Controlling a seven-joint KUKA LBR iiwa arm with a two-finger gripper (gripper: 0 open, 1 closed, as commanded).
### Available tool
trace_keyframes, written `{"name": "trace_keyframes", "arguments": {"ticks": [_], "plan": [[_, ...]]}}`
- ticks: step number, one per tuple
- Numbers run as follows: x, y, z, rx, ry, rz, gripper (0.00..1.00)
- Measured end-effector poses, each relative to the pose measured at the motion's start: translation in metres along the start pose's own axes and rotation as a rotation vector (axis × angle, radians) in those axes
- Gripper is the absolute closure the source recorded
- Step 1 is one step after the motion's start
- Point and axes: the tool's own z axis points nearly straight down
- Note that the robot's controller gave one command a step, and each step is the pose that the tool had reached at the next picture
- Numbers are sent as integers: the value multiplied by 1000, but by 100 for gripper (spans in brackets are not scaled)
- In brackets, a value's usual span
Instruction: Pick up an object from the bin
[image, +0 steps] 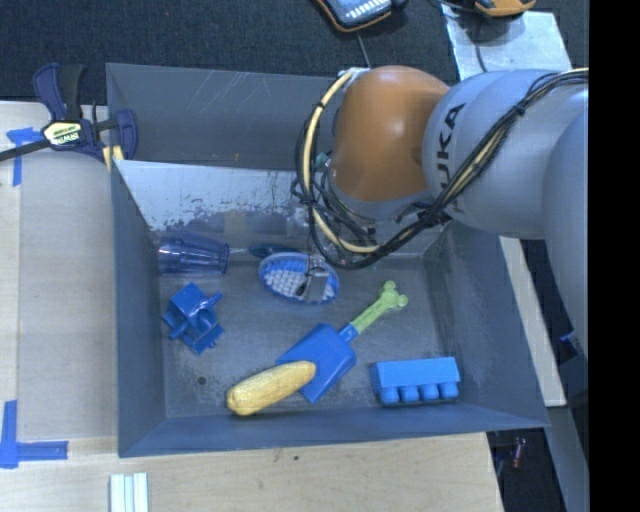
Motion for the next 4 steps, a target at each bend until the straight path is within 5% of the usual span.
{"name": "trace_keyframes", "arguments": {"ticks": [1, 2, 3, 4], "plan": [[5, -5, 95, -1, 2, 115, 0], [2, 29, 81, -3, -11, 74, 100], [2, 29, 81, -3, -11, 74, 100], [8, 28, -17, -2, -5, 74, 100]]}}
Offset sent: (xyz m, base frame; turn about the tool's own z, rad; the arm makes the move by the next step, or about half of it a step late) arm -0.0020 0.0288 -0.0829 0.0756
